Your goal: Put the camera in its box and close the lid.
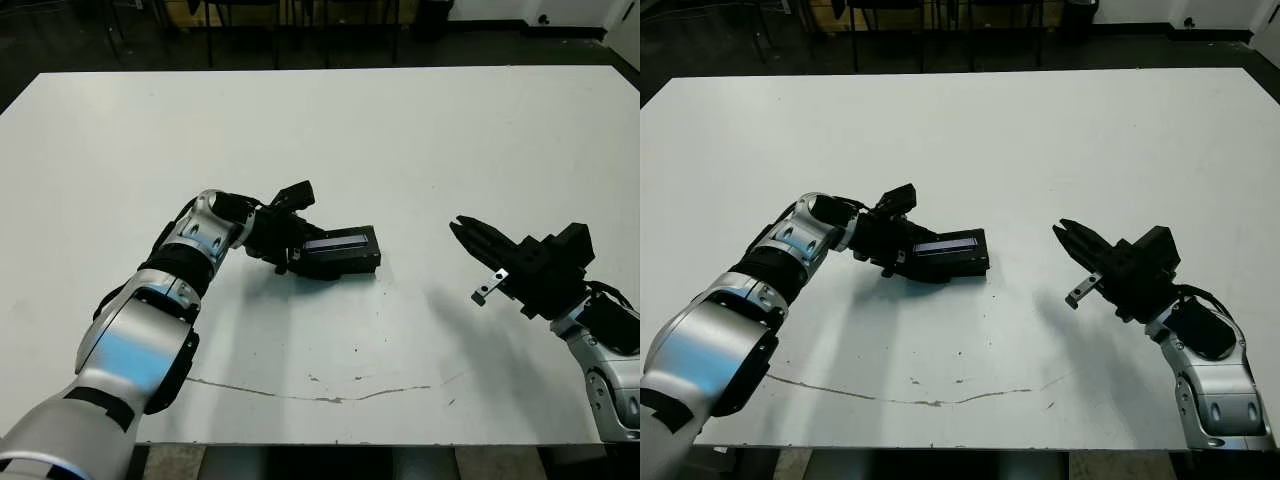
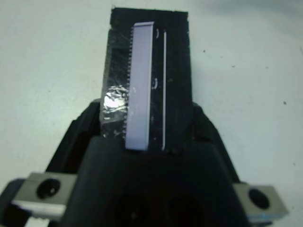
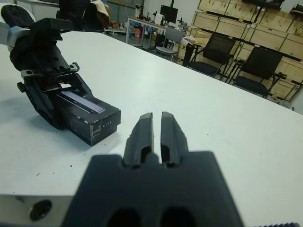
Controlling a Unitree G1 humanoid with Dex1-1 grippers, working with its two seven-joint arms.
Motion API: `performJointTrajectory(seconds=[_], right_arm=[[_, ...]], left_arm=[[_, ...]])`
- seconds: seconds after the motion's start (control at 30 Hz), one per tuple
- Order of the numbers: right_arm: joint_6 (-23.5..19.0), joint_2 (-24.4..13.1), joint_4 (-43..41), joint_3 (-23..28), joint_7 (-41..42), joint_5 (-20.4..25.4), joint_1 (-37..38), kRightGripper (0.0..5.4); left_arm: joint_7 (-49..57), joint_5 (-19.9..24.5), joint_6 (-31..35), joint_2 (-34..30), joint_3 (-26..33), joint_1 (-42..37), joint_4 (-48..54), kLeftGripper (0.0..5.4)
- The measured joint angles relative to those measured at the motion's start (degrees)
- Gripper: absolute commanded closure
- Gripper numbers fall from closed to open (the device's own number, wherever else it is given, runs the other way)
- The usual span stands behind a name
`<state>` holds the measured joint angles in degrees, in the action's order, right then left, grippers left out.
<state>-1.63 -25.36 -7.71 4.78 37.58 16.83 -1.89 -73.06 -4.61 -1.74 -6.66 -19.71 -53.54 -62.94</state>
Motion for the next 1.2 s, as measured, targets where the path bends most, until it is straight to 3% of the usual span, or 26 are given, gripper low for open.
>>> performJointTrajectory(seconds=[0.77,1.2], right_arm=[[0.08,0.10,0.54,-0.11,0.04,0.27,0.34,5.40],[-0.10,0.10,-1.53,-0.20,-0.56,0.17,0.78,5.40]], left_arm=[[0.41,-1.25,-0.78,-0.62,-2.48,-0.09,0.53,2.63],[-0.53,-1.09,-10.63,-1.49,-3.84,1.27,-0.19,0.37]])
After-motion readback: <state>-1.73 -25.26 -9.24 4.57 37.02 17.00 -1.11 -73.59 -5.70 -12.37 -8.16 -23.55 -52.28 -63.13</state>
